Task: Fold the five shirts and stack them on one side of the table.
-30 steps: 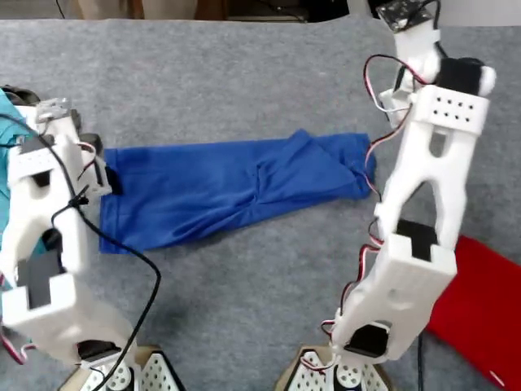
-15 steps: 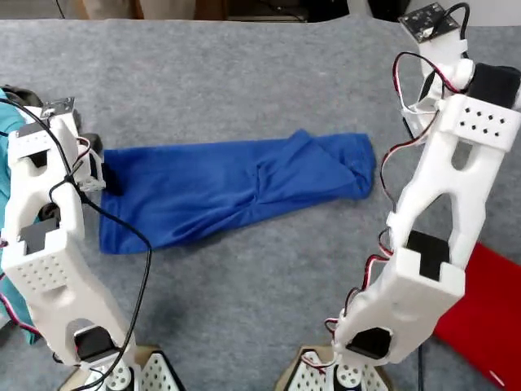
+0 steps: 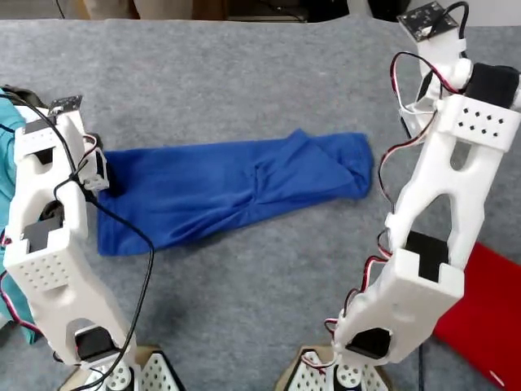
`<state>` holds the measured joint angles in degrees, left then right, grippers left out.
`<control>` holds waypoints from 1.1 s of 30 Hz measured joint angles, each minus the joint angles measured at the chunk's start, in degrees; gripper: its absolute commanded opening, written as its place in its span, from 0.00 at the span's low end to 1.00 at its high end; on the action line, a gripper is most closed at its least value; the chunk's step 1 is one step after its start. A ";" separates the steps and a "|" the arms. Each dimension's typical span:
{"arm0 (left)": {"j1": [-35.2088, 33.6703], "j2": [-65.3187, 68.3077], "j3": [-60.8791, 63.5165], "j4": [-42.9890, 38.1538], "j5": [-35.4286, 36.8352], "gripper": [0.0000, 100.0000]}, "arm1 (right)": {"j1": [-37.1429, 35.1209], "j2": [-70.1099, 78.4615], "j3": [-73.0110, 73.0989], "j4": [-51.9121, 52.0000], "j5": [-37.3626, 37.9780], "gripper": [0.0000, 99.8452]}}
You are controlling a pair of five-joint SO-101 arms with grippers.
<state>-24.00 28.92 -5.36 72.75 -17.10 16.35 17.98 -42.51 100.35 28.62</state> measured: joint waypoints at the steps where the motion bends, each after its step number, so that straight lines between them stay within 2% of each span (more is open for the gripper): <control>1: 0.18 0.00 0.00 0.00 0.00 0.13 | 0.00 0.00 0.00 0.00 0.00 0.21; 16: 1.14 0.00 0.18 0.09 0.00 0.13 | 0.00 0.00 0.00 0.00 0.00 0.21; 21: 1.23 0.00 0.18 0.09 0.09 0.01 | 0.00 0.00 0.00 0.00 0.00 0.21; 33: 2.02 0.00 0.62 0.09 0.79 0.02 | 0.00 0.00 0.00 0.00 0.00 0.21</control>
<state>-21.98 28.92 -4.75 72.84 -16.31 16.35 17.98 -42.51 100.35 28.62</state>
